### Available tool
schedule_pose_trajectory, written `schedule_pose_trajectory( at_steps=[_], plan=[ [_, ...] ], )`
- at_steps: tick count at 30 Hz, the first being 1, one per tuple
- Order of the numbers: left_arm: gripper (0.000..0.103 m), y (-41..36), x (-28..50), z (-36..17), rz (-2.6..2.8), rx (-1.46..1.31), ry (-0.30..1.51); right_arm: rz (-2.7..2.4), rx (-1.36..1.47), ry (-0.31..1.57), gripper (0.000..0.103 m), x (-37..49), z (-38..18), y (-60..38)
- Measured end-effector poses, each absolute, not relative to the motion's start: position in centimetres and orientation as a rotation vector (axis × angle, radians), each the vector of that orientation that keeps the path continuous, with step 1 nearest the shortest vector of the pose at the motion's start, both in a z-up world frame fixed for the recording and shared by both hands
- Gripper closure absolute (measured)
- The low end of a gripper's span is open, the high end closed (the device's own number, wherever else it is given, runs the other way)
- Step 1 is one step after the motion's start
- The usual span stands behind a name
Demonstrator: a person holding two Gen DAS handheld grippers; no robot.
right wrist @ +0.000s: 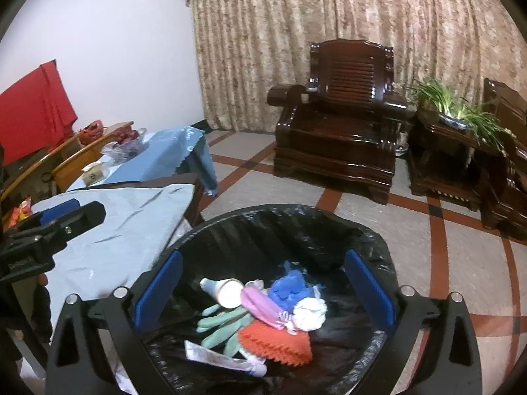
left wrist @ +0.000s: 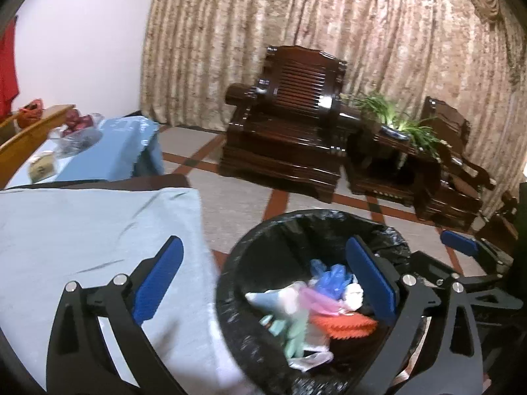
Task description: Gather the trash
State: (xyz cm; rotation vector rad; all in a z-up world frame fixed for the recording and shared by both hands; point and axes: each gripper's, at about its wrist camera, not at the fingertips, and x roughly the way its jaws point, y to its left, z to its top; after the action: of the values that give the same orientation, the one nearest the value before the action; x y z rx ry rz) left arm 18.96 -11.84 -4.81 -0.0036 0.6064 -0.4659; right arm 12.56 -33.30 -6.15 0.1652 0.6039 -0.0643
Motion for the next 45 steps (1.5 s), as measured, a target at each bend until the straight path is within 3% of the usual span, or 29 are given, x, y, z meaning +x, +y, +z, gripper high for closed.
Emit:
schedule_pose_trajectory(
  at_steps=[21, 45],
  plan=[
    [0.006, -4.1, 11.2, -0.2, -0.304, -0.022, 0.583, 0.068, 0.116, 0.564, 0.006, 8.1, -1.5, -26.0],
    [0.006, -2.2, 5.8, 3.0, -0.264, 0.008, 0.507, 0.110, 0.081, 0.495, 0.006, 4.4, 1.5, -23.4]
  ],
)
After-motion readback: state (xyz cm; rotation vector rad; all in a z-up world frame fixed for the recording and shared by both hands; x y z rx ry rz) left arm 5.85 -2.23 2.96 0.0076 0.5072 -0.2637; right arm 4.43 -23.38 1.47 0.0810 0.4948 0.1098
